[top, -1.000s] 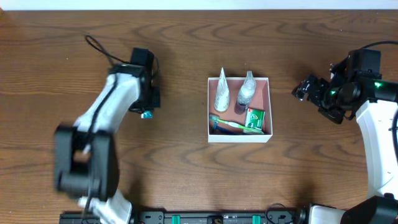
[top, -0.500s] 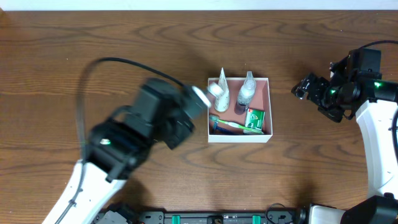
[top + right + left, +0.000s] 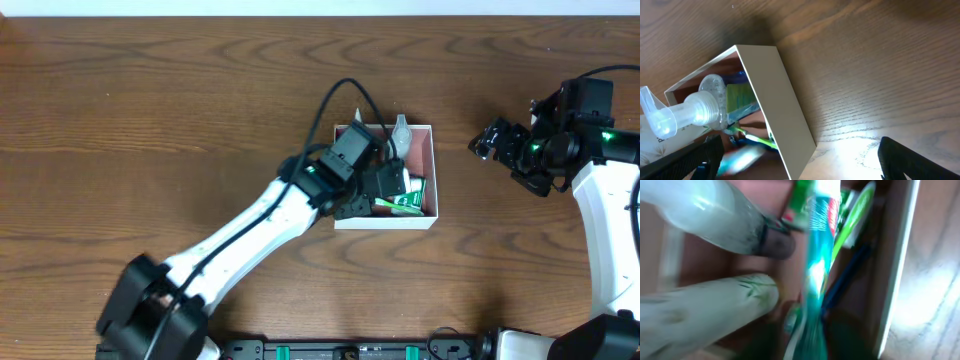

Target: Pack container

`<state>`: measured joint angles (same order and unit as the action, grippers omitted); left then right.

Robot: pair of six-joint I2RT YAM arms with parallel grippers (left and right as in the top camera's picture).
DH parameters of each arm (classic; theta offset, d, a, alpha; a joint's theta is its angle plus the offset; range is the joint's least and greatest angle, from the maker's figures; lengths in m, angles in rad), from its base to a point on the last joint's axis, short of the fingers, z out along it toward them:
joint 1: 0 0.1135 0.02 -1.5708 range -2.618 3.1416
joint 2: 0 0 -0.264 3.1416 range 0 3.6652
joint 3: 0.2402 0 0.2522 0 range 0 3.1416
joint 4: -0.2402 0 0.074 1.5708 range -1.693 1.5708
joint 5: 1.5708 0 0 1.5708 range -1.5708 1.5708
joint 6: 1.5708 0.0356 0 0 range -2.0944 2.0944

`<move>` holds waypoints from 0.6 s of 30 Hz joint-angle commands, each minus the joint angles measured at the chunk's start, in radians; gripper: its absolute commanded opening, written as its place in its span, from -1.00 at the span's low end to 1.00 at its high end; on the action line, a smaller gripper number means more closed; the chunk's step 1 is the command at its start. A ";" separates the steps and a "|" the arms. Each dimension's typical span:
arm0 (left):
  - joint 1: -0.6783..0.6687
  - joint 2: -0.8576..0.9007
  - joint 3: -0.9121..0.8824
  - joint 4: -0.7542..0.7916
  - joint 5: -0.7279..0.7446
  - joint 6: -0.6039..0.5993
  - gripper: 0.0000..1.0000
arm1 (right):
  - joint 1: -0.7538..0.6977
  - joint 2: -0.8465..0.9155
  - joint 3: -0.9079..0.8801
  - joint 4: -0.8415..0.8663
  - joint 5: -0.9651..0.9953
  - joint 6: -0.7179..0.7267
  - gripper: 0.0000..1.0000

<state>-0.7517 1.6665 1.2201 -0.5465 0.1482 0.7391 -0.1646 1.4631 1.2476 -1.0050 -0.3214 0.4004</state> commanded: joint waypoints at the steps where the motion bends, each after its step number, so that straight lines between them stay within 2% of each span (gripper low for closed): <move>1: 0.002 -0.007 0.003 0.006 -0.055 -0.050 0.47 | -0.005 -0.005 0.001 0.002 -0.006 -0.017 0.98; 5: 0.030 -0.075 0.017 -0.016 -0.062 -0.232 0.61 | -0.005 -0.005 0.001 0.011 0.034 -0.053 0.98; 9: 0.087 -0.202 0.024 -0.090 -0.063 -0.380 0.61 | -0.005 -0.005 0.001 0.031 0.100 -0.124 0.98; 12: 0.148 -0.319 0.024 -0.167 -0.084 -0.438 0.61 | -0.004 -0.023 0.002 0.065 0.096 -0.220 0.91; 15: 0.225 -0.451 0.024 -0.248 -0.175 -0.486 0.62 | -0.004 -0.090 0.002 0.111 0.022 -0.299 0.92; 16: 0.251 -0.499 0.024 -0.274 -0.211 -0.487 0.67 | -0.004 -0.132 0.002 0.135 -0.006 -0.334 0.98; 18: 0.294 -0.582 0.024 -0.310 -0.285 -0.487 0.78 | 0.001 -0.215 0.002 0.170 -0.019 -0.371 0.98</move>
<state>-0.5037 1.1744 1.2236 -0.8276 -0.0074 0.3134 -0.1642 1.3781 1.2427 -0.8608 -0.2855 0.1505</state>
